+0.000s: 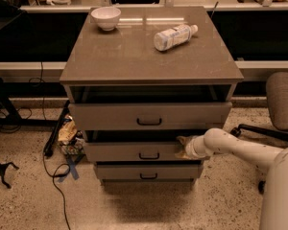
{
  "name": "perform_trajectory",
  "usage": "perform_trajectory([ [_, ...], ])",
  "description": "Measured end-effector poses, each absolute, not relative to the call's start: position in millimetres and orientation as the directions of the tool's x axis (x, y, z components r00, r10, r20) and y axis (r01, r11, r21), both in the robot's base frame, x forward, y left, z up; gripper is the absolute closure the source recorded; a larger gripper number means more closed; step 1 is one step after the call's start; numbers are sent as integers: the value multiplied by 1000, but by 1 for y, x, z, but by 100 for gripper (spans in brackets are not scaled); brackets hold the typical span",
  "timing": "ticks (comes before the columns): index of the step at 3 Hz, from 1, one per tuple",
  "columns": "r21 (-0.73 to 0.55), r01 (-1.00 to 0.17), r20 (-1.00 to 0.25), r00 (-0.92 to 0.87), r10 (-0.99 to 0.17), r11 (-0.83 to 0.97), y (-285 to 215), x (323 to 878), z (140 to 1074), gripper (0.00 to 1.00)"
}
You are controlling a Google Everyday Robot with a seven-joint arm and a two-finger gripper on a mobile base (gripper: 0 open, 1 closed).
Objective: Open middle drawer
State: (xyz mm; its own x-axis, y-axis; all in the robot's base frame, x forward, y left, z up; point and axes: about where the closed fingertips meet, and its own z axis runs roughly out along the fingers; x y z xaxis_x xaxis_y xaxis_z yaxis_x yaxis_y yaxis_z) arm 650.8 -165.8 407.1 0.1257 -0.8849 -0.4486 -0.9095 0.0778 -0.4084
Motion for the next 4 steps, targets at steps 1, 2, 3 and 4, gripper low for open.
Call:
perform_trajectory([
  [1,-408,-909,-449,126,-885,78,-166,651,407,4],
  [2,-410,-910,-431,137,-892,58,-161,644,410,0],
  [3,-388,-921,-413,136,-901,39,-159,638,407,0],
  [4,-355,-934,-408,125,-905,31,-158,636,401,0],
])
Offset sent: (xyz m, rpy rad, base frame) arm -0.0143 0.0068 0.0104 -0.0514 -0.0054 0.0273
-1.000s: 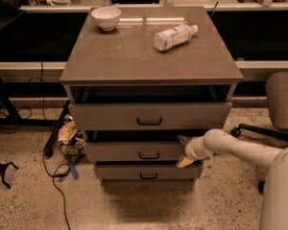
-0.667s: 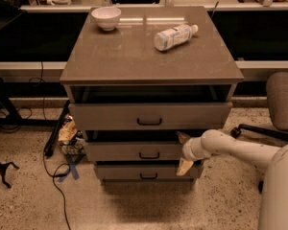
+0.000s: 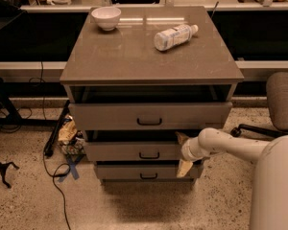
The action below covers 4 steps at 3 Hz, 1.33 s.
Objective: Open middle drawer
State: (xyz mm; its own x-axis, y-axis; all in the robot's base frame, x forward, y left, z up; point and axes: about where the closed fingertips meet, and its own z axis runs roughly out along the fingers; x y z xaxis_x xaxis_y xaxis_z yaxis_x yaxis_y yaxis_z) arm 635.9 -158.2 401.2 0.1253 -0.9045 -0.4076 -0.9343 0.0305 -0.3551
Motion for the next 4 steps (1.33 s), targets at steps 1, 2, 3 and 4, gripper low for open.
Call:
perform_trajectory([
  [1,-328,-944,-405,118,-907,24,-158,641,397,0],
  [2,-316,-949,-396,115,-911,18,-159,646,397,17],
  [3,-311,-950,-351,89,-932,27,-167,641,410,41],
  [4,-285,-956,-319,32,-947,63,-179,616,421,64],
])
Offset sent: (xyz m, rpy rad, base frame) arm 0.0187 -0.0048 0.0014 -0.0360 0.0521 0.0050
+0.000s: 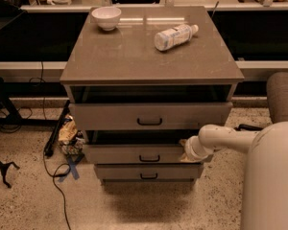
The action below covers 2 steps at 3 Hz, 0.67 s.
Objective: Open middle drawer
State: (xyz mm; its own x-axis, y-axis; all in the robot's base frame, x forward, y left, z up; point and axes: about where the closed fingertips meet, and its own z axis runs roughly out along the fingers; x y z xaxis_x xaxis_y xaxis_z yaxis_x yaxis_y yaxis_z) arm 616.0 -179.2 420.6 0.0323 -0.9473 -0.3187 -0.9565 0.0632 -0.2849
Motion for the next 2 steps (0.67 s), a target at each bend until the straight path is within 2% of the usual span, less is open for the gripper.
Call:
perform_trajectory([
  [1,-276,-958,-314,9,-949,82,-185,607,423,88],
  [2,-276,-958,-314,9,-949,82,-185,607,430,100],
])
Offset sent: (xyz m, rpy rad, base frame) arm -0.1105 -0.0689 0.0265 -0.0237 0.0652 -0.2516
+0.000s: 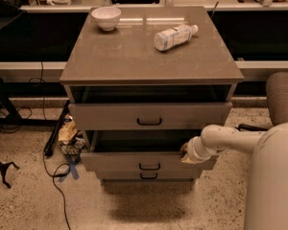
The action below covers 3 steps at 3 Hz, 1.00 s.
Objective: Open middle drawer
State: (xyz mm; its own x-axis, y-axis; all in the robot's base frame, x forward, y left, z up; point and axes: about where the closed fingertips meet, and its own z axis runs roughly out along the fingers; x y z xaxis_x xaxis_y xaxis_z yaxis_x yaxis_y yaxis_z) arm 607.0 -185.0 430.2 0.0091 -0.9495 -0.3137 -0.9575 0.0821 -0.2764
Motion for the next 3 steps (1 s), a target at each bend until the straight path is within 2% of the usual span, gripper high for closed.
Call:
perform_trajectory([
  [3,-272,-954,-316,-33,-948,124,-195,588,433,100],
])
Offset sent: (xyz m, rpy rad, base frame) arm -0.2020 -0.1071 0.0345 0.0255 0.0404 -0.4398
